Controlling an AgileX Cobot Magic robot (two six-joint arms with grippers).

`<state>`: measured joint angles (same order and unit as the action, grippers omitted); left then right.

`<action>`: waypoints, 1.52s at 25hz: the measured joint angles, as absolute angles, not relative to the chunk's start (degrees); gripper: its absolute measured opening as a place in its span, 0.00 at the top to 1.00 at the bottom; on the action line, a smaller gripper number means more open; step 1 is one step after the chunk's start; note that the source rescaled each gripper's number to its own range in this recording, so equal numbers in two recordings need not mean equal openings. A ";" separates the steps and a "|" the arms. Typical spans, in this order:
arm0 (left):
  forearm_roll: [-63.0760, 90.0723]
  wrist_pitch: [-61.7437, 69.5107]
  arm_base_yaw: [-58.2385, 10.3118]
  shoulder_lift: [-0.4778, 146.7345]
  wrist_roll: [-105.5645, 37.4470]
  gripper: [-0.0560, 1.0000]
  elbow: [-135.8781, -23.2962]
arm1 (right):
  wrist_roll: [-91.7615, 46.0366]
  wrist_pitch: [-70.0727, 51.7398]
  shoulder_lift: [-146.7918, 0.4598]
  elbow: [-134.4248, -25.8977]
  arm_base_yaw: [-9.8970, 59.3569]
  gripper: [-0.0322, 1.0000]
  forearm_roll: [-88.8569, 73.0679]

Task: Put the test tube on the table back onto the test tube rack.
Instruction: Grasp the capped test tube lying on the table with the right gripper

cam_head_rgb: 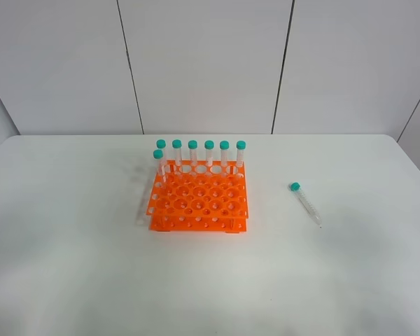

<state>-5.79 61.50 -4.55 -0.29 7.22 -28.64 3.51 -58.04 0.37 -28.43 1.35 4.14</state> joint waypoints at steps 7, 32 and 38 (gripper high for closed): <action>-5.79 61.50 -4.55 -0.29 7.22 0.00 -28.64 | 3.51 -58.04 0.37 -28.43 1.35 0.12 4.14; -5.79 61.50 -4.55 -0.29 7.22 0.00 -28.64 | -7.81 -47.10 -35.53 -44.29 1.50 0.12 -8.04; -5.79 61.50 -4.55 -0.29 7.22 0.00 -28.59 | -11.77 -63.76 -60.03 -62.62 1.69 0.12 -12.01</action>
